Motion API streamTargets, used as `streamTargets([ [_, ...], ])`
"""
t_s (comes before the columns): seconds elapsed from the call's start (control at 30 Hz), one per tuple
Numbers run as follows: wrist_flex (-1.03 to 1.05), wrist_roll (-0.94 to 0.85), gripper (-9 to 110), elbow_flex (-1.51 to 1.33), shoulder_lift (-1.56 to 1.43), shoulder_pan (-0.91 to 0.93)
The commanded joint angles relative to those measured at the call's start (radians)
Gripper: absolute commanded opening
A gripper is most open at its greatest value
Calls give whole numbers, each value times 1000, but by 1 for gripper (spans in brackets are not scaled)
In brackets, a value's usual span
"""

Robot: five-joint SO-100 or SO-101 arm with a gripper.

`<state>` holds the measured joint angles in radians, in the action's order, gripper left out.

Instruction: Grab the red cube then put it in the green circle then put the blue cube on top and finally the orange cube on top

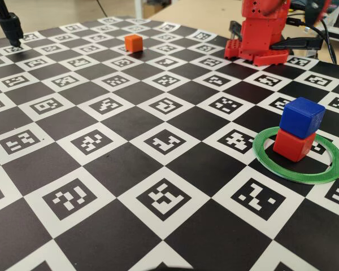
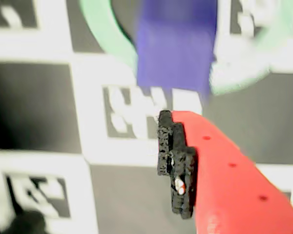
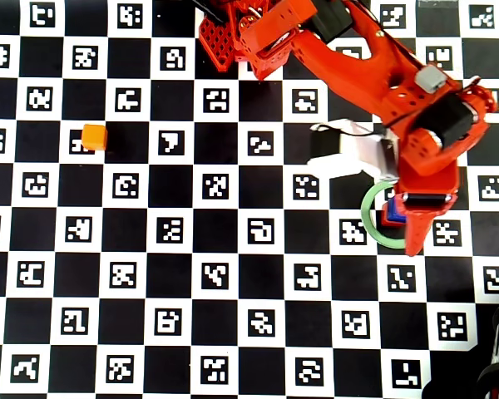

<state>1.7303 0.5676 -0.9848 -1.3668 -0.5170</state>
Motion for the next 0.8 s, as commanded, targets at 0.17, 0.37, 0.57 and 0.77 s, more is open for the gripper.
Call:
streamTargets([
  [0.17,101,-242,48,-219,-288,276],
  [0.37,106,-495,43,-242,-298,546],
  [0.57,107,-770,39,-268,-328,778],
  [0.77,107,-1075,39,-265,-337,1045],
])
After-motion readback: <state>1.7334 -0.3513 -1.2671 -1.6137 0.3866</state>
